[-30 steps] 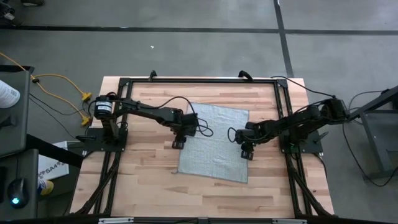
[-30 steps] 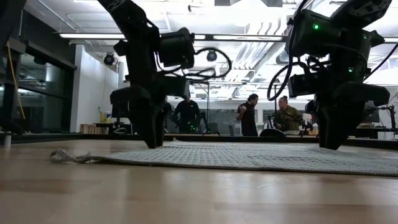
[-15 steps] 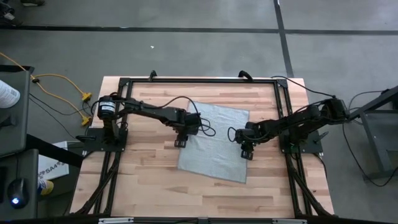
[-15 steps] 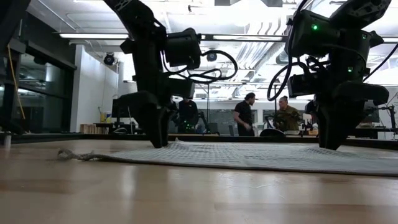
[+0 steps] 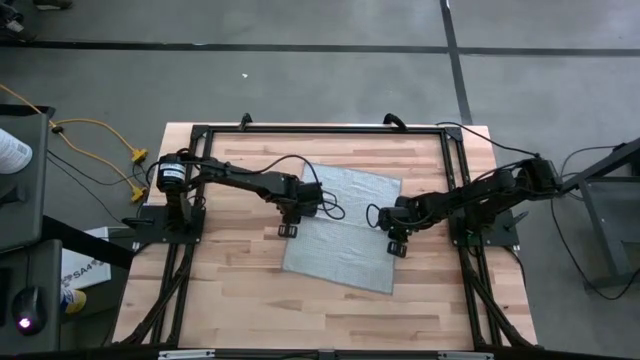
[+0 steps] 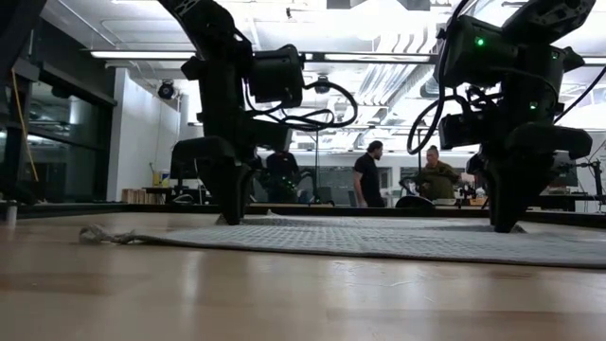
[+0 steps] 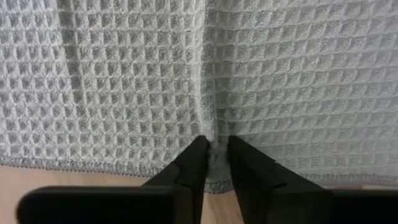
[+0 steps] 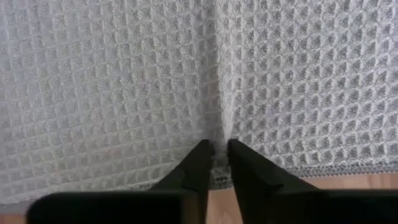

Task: Fold microfiber towels
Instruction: Fold the gray towel on the table

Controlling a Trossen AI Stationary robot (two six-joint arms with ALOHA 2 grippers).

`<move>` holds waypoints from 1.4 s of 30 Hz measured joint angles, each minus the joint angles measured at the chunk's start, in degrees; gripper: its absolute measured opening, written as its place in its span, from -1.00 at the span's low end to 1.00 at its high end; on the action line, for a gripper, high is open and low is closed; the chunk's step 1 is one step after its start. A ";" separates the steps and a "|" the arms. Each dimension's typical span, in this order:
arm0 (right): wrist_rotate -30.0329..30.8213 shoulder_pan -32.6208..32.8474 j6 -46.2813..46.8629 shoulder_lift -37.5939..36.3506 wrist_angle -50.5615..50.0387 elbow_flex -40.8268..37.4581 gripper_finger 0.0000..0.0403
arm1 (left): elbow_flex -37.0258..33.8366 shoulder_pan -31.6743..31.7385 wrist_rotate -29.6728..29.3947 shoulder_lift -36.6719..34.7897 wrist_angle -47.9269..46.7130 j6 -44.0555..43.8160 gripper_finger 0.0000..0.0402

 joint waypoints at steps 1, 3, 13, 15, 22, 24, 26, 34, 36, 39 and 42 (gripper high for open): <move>-0.03 0.00 0.00 0.00 0.00 0.00 -0.82 | 0.00 0.00 0.13 -0.01 -0.03 -0.36 -0.72; -0.18 0.02 0.02 0.00 0.02 0.00 -0.91 | 0.00 0.00 0.22 -0.02 -0.06 -0.87 -0.76; -0.06 0.02 0.04 0.00 0.00 0.00 -0.98 | 0.03 0.00 0.15 -0.02 -0.16 -0.92 -0.80; 0.13 0.02 0.04 0.00 0.00 0.00 -0.98 | 0.03 -0.02 -0.14 -0.03 -0.22 -0.94 -0.81; 3.43 0.07 0.02 0.02 0.14 -0.02 -0.98 | 0.05 -0.04 -4.39 -0.42 -2.35 -0.95 -0.96; 3.82 0.07 0.03 0.06 0.51 -0.02 -0.98 | 0.05 -0.02 -6.99 -0.57 -3.28 -1.03 -0.96; 4.50 0.07 0.02 0.07 0.42 0.17 -0.98 | 0.04 -0.02 -7.91 -0.68 -3.62 -1.03 -0.97; 4.86 0.07 -0.74 0.07 -0.33 3.94 -0.98 | -0.04 -0.02 -8.34 -3.12 -4.91 -1.09 -0.99; 5.24 0.07 -0.75 0.07 -0.76 4.69 -0.98 | -0.04 -0.02 -8.33 -4.08 -5.25 -1.34 -0.99; 7.06 0.07 -0.67 0.07 -2.59 6.25 -0.98 | -0.04 -0.02 -8.30 -5.90 -5.22 -1.38 -0.99; 9.08 0.07 -0.65 0.07 -4.66 7.46 -0.98 | -0.04 -0.02 -8.46 -8.06 -5.38 -1.54 -0.99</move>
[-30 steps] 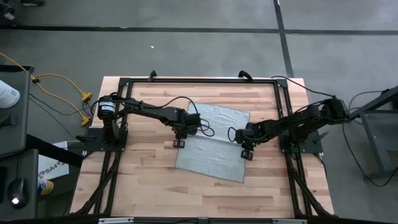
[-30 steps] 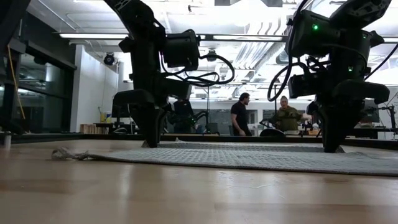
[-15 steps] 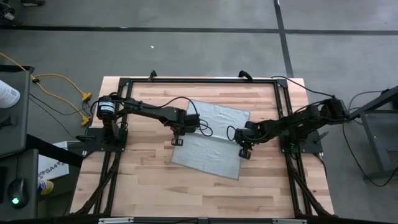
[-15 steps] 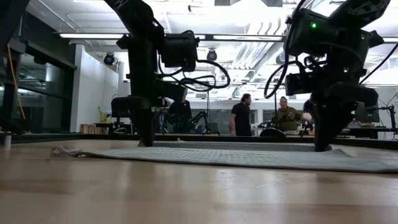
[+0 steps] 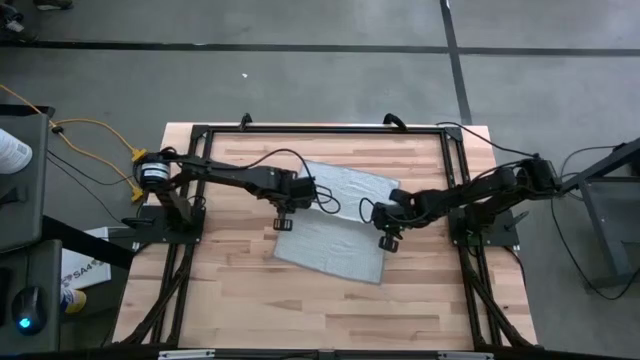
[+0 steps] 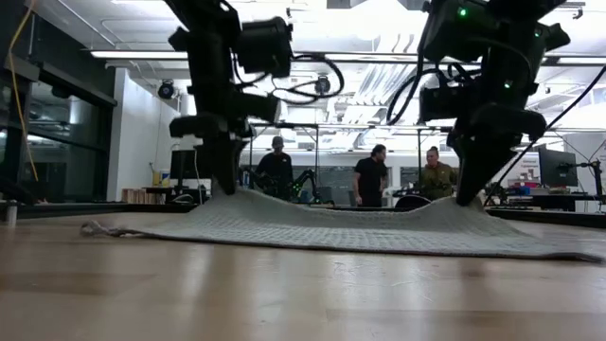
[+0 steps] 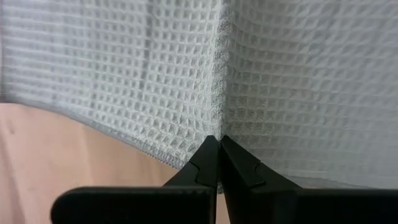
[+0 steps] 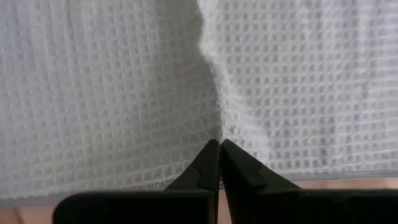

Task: Fold microfiber towels
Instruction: Fold the gray towel on the table

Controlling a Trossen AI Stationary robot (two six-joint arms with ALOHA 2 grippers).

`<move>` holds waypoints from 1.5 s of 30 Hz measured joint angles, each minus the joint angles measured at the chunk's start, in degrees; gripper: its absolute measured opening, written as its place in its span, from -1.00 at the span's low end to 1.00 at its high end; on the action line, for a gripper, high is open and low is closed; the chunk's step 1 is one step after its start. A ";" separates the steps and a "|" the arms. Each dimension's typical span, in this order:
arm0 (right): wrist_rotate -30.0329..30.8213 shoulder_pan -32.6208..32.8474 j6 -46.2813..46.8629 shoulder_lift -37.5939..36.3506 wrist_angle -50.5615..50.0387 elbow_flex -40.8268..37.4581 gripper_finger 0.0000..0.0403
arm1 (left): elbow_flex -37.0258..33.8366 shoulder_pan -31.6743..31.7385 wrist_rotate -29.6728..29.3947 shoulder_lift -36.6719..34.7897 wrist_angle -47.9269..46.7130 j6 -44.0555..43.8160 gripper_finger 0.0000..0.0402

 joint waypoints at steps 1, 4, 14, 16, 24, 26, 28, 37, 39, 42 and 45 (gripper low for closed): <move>0.68 0.00 -0.01 0.00 -0.33 0.39 -0.98 | 0.00 0.00 -0.40 -0.69 -0.44 -0.29 -0.99; 2.62 0.00 -0.01 0.00 -2.22 1.70 -0.98 | 0.01 0.00 -1.25 -2.56 -1.91 -1.26 -1.00; 8.11 0.07 -0.19 -0.01 -8.96 7.88 -0.98 | 0.02 -0.02 -4.11 -6.32 -6.78 -5.32 -1.00; 9.46 0.09 -0.78 -0.04 -10.38 9.18 -0.98 | 0.04 -0.02 -4.44 -6.77 -6.88 -5.34 -1.00; 16.64 0.09 -1.09 -0.07 -17.18 15.22 -0.98 | 1.05 -1.21 -9.59 -8.14 -8.98 -5.36 -1.00; 18.26 0.08 -1.10 -0.07 -18.67 16.56 -0.98 | 1.97 -1.20 -12.30 -8.63 -10.82 -5.34 -1.00; 19.74 -0.04 -1.40 -0.07 -20.05 17.59 -0.98 | 2.91 -1.17 -14.43 -8.75 -10.70 -5.34 -1.00; 26.17 -0.04 -1.28 -0.07 -24.61 19.81 -0.98 | 5.82 -1.14 -22.79 -12.61 -13.27 -5.34 -1.00; 27.56 -0.04 -1.21 -0.07 -25.01 20.19 -0.98 | 6.01 -1.14 -22.91 -14.16 -13.59 -5.36 -1.00; 29.48 0.12 -1.40 -0.09 -25.43 20.52 -0.98 | 6.20 -1.14 -23.02 -15.89 -13.80 -6.06 -1.00; 31.30 0.73 -1.67 -0.09 -25.48 20.97 -0.98 | 6.16 -1.16 -22.98 -17.13 -14.59 -7.33 -1.00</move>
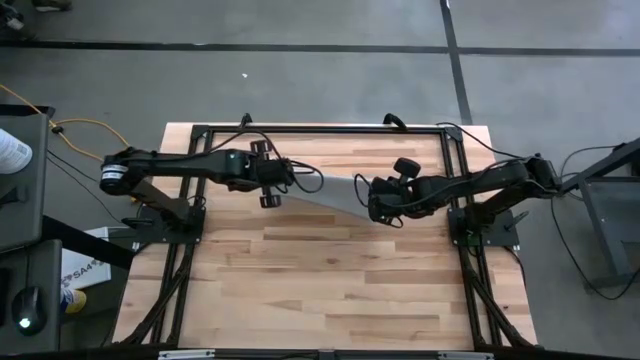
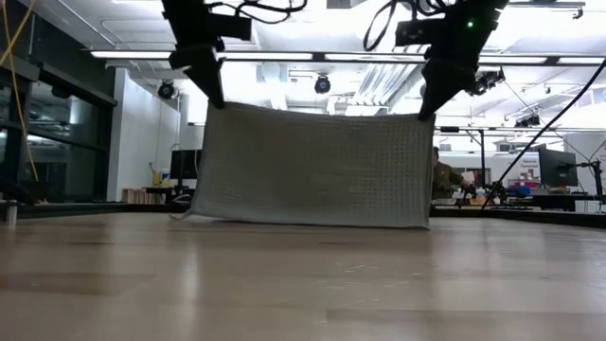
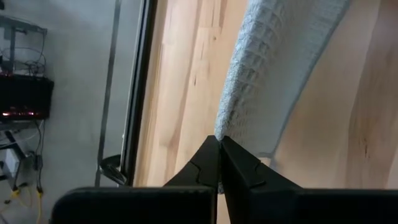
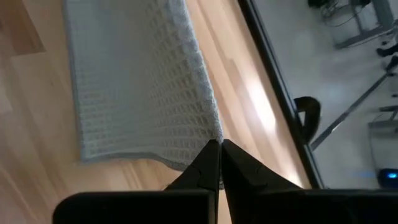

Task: Fold microfiber towels
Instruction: Fold the gray towel on the table

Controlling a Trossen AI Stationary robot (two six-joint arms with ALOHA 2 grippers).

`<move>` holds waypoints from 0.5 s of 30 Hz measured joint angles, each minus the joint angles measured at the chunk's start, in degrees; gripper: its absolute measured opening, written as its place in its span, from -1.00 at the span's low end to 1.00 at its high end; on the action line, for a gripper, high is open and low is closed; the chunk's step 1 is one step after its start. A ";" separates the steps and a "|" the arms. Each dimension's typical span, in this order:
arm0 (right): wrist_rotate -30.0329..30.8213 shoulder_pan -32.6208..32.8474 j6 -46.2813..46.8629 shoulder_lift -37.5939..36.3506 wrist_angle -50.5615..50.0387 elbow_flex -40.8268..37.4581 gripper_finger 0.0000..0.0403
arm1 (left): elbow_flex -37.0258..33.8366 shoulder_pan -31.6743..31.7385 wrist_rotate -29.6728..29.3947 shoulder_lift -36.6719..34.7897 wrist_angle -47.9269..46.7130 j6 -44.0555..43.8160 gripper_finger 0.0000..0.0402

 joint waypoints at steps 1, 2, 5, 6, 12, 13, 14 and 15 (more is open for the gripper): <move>0.32 0.19 -0.41 0.01 0.02 0.18 -0.98 | 0.00 0.00 -0.02 -0.40 -0.34 -0.24 -1.00; 0.48 0.35 -0.88 0.00 0.09 0.39 -0.98 | 0.00 0.00 -0.01 -0.66 -0.62 -0.58 -1.00; 0.52 1.29 -1.11 0.00 0.04 1.26 -0.98 | 0.00 -0.02 1.17 -1.03 -1.66 -1.25 -1.00; 0.54 1.84 -1.11 0.00 -0.01 1.61 -0.98 | 0.00 -0.04 1.77 -1.04 -1.74 -1.40 -1.00; 0.21 5.96 -0.91 0.00 -0.16 4.30 -0.98 | -0.04 -3.49 3.02 -1.04 -3.11 -2.90 -1.00; -0.05 6.87 -0.75 0.00 -0.16 4.76 -0.98 | -0.04 -4.58 3.10 -1.04 -3.16 -3.23 -1.00; -0.38 7.71 -0.57 0.00 -0.16 5.19 -0.98 | -0.04 -5.77 3.11 -1.04 -3.06 -3.86 -1.00; -1.13 8.62 0.05 0.00 -0.17 5.60 -0.98 | -0.04 -6.86 3.15 -1.06 -3.03 -4.36 -1.00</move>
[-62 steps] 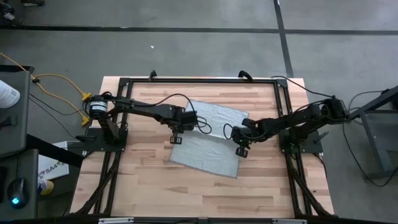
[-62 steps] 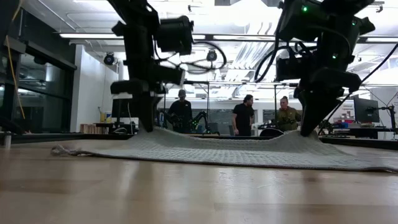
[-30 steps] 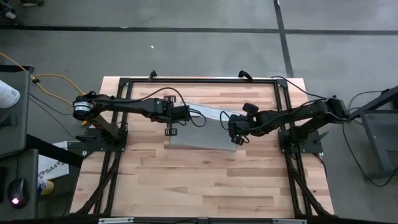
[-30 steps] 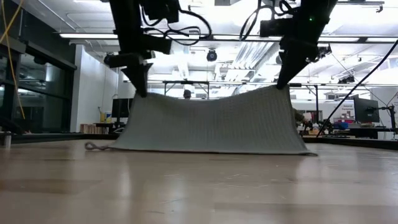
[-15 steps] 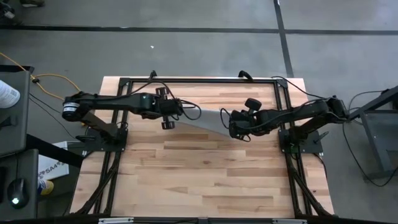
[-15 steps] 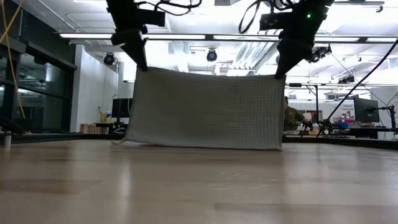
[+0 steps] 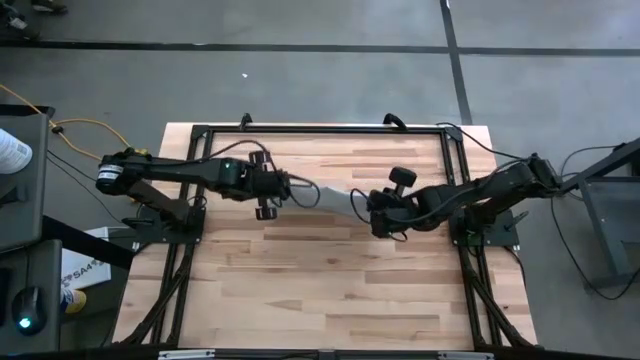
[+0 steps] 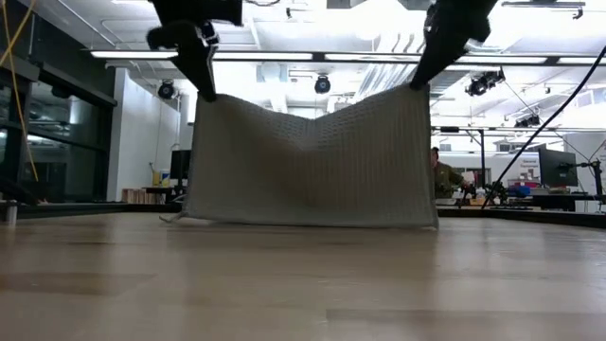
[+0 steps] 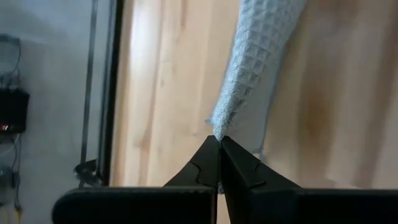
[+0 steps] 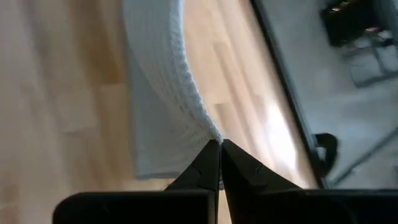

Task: Fold microfiber towels
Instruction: Fold the gray towel on the table

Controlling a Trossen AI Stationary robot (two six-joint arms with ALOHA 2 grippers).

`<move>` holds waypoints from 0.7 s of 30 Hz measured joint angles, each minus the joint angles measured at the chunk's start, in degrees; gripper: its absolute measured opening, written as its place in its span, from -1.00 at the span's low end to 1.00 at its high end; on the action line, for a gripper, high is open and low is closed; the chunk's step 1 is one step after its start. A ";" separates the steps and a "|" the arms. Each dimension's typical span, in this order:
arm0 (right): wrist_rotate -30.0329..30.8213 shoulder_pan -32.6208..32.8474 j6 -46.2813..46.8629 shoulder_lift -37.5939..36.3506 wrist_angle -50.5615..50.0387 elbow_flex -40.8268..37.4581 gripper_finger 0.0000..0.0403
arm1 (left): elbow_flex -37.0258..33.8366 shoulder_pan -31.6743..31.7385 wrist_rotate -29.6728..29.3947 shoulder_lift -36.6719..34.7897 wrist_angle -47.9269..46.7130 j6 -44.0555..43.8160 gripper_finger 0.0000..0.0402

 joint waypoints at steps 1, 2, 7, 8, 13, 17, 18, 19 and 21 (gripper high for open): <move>-0.73 0.87 0.78 0.00 0.04 0.35 -0.98 | -0.02 -1.14 0.09 -0.23 -0.12 -0.63 -1.00; -1.52 1.66 1.59 0.00 0.04 0.65 -0.98 | -0.02 -2.31 0.21 -0.53 -0.20 -1.38 -1.00; -7.41 5.71 6.56 -0.02 0.02 1.25 -0.98 | -0.02 -7.94 1.76 -0.66 -0.91 -6.86 -1.00; -8.58 6.59 7.69 -0.02 0.04 1.25 -0.98 | -0.02 -9.13 1.98 -0.68 -1.45 -8.05 -1.00; -12.72 11.18 12.91 -0.02 0.08 1.25 -0.98 | -0.02 -14.47 4.00 -0.70 -1.75 -13.28 -1.00; -14.49 15.22 15.85 -0.02 0.74 1.25 -0.98 | 0.57 -18.67 4.13 -0.68 -2.73 -17.39 -1.00; -14.94 16.12 16.39 -0.02 0.99 1.25 -0.98 | 1.28 -19.83 4.11 -0.68 -3.27 -18.55 -1.00; -15.16 17.06 16.85 -0.02 1.37 1.25 -0.98 | 2.11 -21.00 4.09 -0.68 -3.43 -19.47 -1.00; -15.09 18.65 17.24 -0.02 2.48 1.25 -0.98 | 3.74 -23.03 4.07 -0.68 -3.53 -20.61 -1.00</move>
